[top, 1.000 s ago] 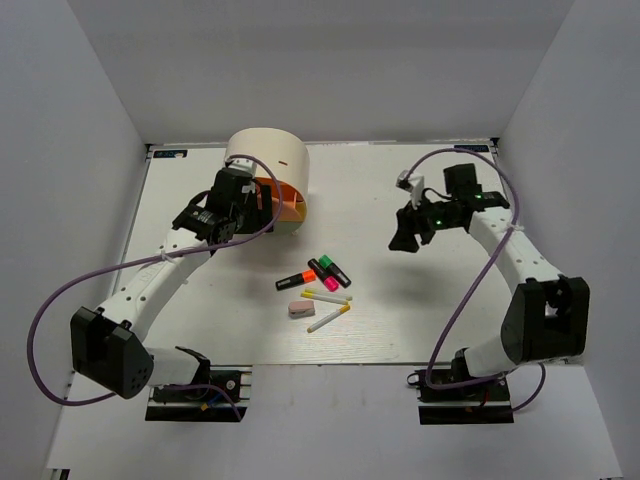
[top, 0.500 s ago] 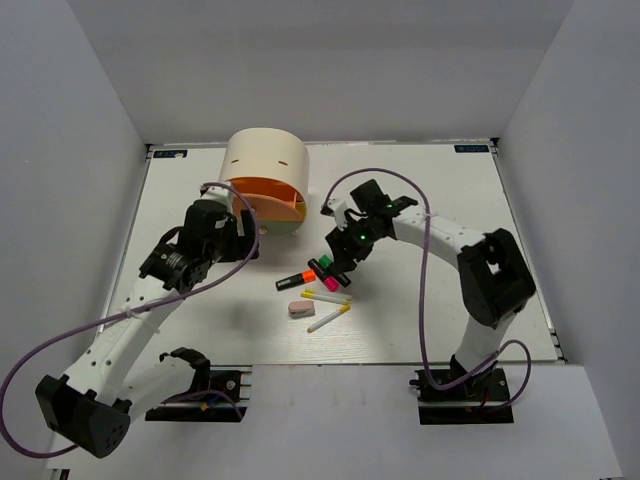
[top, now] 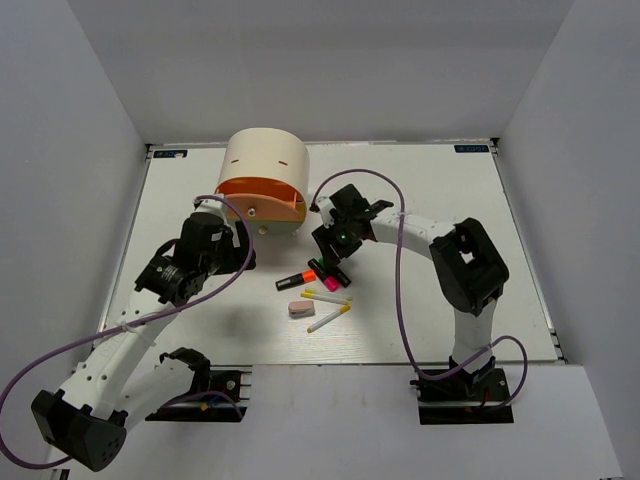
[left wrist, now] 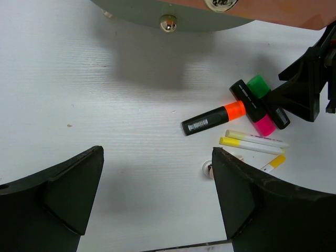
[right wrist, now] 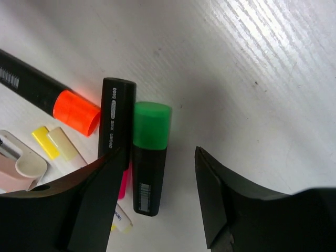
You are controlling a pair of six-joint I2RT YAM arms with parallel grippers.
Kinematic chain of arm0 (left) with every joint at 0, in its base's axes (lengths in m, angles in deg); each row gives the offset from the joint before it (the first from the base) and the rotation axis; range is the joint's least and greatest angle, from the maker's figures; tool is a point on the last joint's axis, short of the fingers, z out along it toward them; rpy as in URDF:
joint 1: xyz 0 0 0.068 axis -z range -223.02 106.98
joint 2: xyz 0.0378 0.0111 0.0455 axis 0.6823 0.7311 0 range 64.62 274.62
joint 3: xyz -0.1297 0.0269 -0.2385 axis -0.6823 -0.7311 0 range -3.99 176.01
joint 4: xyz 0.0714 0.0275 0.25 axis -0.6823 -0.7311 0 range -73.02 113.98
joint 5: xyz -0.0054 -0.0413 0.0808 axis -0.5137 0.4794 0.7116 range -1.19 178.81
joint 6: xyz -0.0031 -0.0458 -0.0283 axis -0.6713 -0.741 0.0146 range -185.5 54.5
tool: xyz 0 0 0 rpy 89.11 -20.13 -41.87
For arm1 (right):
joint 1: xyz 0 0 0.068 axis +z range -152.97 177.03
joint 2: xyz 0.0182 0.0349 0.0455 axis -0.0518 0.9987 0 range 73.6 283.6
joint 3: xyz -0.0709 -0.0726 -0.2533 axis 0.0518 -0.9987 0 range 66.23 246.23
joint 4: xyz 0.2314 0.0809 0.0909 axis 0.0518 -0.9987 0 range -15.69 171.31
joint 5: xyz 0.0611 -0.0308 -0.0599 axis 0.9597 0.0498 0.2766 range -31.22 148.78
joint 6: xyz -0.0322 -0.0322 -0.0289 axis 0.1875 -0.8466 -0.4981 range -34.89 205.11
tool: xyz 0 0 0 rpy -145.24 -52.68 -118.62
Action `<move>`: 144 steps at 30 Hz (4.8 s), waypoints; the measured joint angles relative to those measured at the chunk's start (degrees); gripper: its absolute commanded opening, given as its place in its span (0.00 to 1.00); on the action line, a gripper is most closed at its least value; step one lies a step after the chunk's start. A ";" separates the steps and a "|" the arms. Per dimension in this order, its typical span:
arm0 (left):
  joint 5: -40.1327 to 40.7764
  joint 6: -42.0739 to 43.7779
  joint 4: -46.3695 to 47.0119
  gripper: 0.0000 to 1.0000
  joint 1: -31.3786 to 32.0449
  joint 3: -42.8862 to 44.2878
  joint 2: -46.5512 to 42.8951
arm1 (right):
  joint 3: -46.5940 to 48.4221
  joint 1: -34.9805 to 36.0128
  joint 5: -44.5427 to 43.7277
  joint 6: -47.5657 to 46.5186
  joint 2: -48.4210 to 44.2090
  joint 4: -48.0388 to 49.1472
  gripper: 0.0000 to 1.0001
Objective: Sort the stationery into containers
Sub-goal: Grab a piece of stationery with the right arm, then place the stationery into the container, then grab a piece of stationery with the left arm
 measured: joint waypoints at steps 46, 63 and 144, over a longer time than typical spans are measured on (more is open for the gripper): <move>-6.05 -3.69 6.05 0.94 0.00 -10.10 -4.11 | 25.53 -1.81 13.46 -14.75 -15.50 4.90 0.00; -6.10 -5.05 6.12 0.94 0.00 -11.13 -6.97 | 35.21 0.35 32.09 -3.85 3.82 20.81 0.00; -7.67 29.59 20.70 0.45 18.43 4.76 45.55 | -14.69 -25.53 25.55 -1.09 -28.89 19.10 0.28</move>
